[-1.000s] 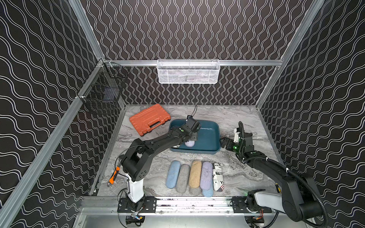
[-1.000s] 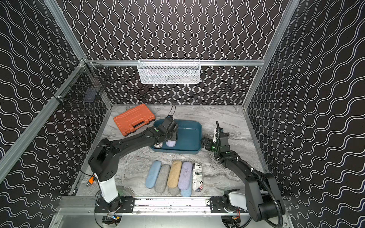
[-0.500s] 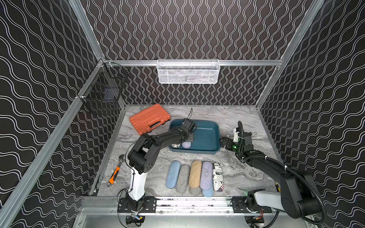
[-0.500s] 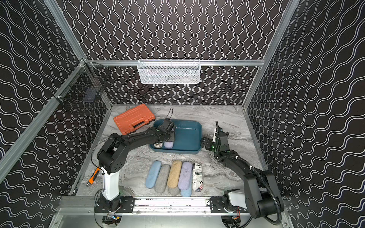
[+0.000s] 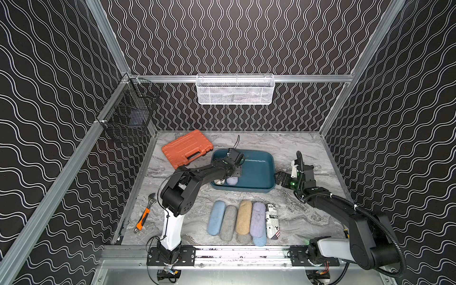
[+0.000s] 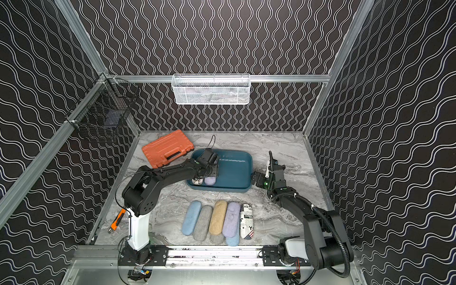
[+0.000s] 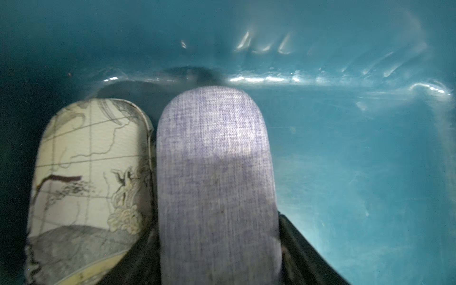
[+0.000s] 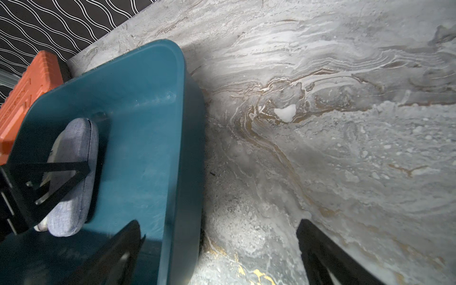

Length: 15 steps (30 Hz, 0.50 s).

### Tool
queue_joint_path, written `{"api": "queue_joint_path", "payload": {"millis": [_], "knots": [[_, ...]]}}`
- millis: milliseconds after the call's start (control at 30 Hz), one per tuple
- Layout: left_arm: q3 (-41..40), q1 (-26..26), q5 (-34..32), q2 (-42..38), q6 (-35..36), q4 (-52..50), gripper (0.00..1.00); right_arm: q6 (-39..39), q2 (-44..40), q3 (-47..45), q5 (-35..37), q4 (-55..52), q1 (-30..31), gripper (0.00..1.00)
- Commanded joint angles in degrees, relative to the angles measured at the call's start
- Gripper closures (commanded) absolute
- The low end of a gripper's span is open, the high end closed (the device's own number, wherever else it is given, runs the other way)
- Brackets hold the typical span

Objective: Put the glasses cases into the storage boxes
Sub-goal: Place the glasses case in the storage box.

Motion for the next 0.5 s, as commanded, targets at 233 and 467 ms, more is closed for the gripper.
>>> {"api": "queue_joint_path", "payload": {"millis": [233,467], "knots": [[0.70,0.14,-2.58,-1.69,-0.58,-1.23,0.26,-0.11,0.47,0.62,0.52,1.11,-0.01,0.00],[0.56,0.16,-2.31,-4.59,-0.13,-1.35,0.20,-0.14,0.35,0.56,0.53,1.00,-0.08,0.00]]}}
